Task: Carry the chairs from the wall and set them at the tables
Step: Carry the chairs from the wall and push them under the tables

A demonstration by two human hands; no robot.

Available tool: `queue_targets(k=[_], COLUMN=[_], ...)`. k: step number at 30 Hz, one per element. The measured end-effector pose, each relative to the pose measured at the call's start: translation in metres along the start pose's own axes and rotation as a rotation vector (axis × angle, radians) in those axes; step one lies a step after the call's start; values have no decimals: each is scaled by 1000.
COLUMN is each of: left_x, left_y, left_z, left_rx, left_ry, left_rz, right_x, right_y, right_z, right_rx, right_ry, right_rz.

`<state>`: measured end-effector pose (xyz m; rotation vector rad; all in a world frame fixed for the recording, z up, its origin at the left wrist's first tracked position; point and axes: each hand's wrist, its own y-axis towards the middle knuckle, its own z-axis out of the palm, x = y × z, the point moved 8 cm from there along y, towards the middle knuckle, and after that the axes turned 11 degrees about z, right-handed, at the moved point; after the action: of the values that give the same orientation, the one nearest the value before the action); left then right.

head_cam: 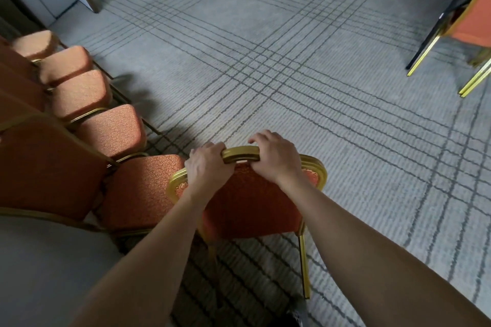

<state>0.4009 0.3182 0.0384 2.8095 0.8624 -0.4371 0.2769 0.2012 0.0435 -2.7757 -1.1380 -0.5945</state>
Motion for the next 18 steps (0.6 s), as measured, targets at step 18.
queue_targets(k=[18], left_x=[-4], left_y=[102], left_z=[0], left_rx=[-14], left_ry=[59], left_rz=[-65], right_x=[-19], right_y=[103], right_z=[-5], right_rx=[-161], right_ry=[-34], right_rz=[13])
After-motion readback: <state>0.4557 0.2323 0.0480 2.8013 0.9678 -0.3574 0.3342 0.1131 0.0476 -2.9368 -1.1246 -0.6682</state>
